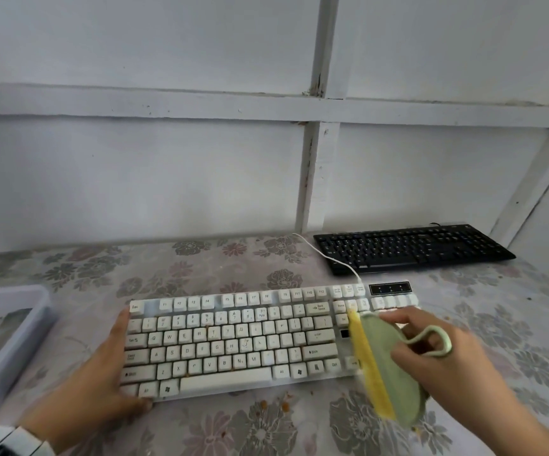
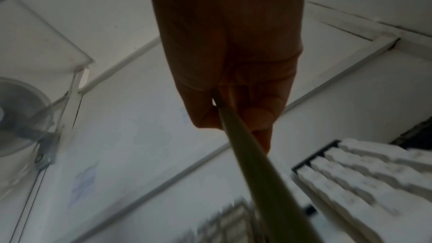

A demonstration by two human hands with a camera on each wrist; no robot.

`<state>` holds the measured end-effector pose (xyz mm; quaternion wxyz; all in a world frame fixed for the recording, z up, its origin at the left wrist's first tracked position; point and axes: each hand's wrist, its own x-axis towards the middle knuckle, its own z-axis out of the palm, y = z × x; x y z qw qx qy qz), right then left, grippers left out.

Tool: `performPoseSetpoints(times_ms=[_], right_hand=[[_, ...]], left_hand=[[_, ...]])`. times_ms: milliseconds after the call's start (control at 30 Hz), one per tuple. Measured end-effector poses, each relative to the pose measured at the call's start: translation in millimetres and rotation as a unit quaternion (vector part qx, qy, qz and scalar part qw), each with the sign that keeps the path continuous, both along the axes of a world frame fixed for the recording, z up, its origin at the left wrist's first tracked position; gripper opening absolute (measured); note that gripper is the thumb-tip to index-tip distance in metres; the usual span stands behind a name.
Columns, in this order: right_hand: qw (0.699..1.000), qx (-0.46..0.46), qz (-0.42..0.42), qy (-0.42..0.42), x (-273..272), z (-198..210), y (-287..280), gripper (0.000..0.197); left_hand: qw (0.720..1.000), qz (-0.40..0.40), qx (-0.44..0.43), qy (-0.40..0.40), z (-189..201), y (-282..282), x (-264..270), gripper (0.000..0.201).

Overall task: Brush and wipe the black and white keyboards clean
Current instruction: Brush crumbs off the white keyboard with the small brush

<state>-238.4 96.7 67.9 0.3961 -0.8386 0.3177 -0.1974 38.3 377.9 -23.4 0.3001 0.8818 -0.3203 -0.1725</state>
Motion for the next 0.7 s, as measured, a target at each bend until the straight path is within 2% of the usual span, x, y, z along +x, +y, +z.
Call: performPoseSetpoints(times_ms=[167,300,433,567,700], right_hand=[[0.998,-0.026,-0.019,-0.053,8,24,-6,0.042],[0.994,-0.053,-0.021,-0.088,35,21,-7,0.037],[0.997,-0.064,-0.011,-0.032,49,1,-4,0.035],[0.999,-0.010,0.023,0.035,36,-12,5,0.034],[0.999,0.026,0.017,0.020,20,6,8,0.036]], left_hand=[[1.000,0.002,0.003,0.004,0,1,1,0.141],[1.000,0.002,0.000,0.013,-6,2,6,0.142],[1.000,0.000,-0.005,0.009,-3,0,4,0.138],[1.000,-0.002,-0.018,-0.009,0,-1,0,0.131],[1.000,-0.006,-0.020,-0.018,1,-2,-1,0.130]])
